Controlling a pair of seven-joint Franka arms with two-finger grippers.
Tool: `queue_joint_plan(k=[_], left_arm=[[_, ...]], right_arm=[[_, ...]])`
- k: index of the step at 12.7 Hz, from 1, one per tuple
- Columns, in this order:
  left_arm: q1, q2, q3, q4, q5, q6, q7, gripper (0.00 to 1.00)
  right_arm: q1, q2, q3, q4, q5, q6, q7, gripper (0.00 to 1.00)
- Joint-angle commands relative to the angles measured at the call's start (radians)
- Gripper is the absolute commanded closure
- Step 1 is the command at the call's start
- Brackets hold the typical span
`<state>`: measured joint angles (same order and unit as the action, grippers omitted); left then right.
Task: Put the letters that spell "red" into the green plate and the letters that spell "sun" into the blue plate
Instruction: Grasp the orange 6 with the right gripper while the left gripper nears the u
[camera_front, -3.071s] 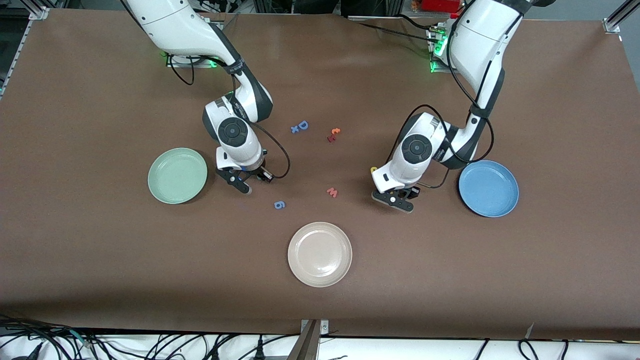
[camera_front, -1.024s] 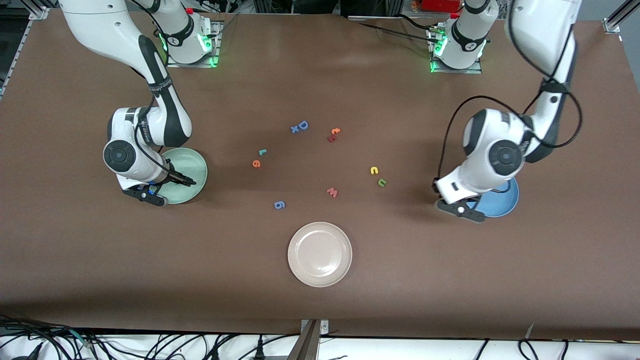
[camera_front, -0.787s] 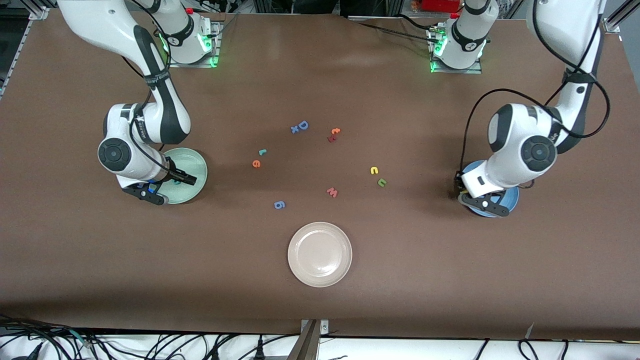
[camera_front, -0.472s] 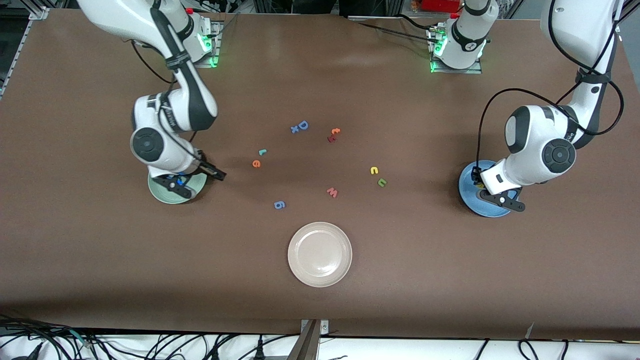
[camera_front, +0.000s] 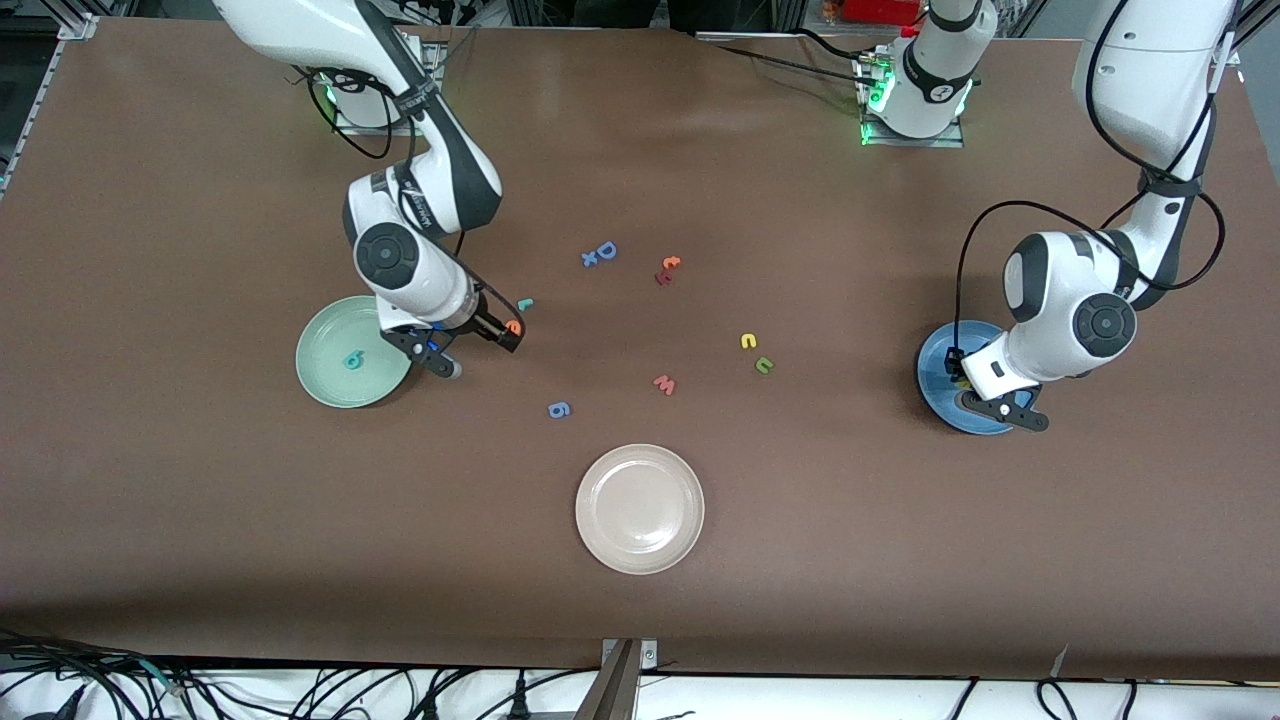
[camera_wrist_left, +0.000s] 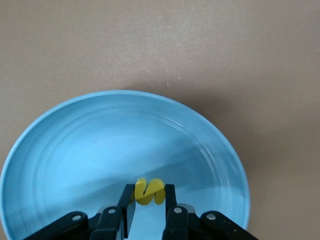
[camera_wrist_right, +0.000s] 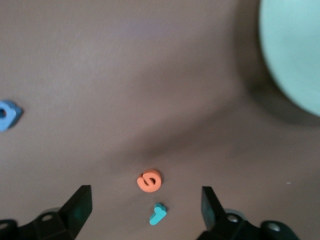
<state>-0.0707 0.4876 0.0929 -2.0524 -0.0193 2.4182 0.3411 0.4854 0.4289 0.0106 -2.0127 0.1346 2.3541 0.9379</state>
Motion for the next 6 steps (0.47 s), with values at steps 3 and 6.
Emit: queue_joint_plan(k=[3,6], left_arm=[[-0.02,-0.081,-0.001,0.012,0.022,-0.069,0.013,0.0],[-0.116,-0.135,-0.007,0.027,0.004,-0.105,-0.004,0.0]], right_arm=[[0.033,0.039,-0.005,-0.018,0.0,0.051,0.007,0.4],[0.041,0.062,-0.005,-0.02,-0.004,0.067,0.007,0.42]])
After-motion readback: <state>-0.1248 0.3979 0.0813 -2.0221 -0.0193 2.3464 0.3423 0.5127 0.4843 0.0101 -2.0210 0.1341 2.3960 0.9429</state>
